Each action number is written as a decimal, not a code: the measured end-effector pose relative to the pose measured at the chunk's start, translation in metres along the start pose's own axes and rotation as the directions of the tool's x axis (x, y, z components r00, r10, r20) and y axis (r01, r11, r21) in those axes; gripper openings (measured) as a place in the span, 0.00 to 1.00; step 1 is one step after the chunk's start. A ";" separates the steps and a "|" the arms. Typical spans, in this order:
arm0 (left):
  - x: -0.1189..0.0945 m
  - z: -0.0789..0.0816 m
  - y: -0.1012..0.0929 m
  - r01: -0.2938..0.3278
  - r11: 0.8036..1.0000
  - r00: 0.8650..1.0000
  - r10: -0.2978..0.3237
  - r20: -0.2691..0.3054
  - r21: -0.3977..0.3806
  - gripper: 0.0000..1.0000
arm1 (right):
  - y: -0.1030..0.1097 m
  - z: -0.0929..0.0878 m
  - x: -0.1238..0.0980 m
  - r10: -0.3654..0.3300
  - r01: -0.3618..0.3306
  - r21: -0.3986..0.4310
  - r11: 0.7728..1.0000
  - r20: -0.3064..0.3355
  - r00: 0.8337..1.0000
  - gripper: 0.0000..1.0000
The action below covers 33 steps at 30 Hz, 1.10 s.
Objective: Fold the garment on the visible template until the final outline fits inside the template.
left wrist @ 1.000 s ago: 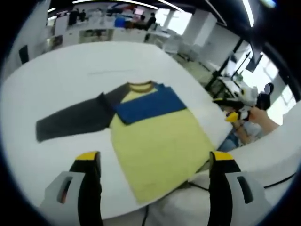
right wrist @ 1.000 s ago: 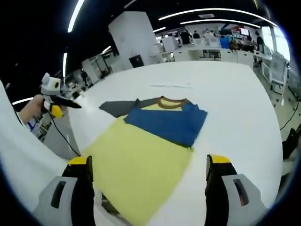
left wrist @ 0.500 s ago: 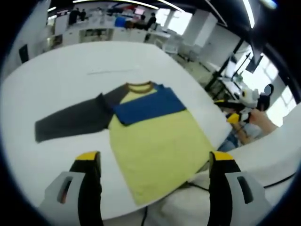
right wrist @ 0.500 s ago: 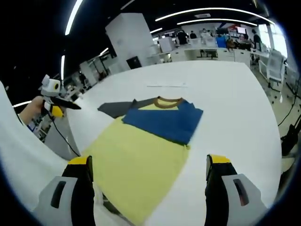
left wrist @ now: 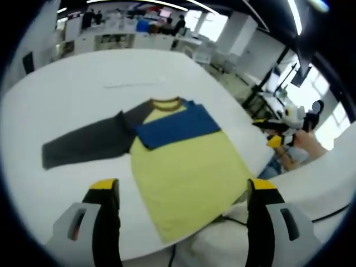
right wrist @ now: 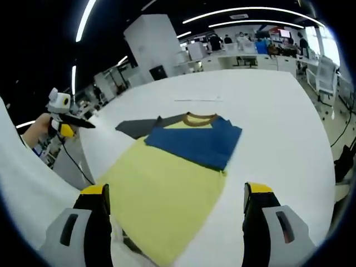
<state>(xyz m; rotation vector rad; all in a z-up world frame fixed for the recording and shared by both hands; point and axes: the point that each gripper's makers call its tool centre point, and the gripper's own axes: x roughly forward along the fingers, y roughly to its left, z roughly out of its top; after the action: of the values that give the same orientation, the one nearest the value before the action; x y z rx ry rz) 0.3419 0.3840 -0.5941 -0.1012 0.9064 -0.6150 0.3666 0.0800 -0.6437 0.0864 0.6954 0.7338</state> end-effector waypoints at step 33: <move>-0.014 0.031 0.112 -0.027 0.978 0.991 0.053 0.122 -0.206 0.90 | -0.010 0.010 0.029 -0.036 0.036 0.056 0.998 -0.010 0.999 1.00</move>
<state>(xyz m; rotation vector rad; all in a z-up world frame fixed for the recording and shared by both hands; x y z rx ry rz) 0.4102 0.4789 -0.6019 -0.3031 0.8444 -0.4716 0.3945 0.0931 -0.6549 0.1216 0.7244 0.6807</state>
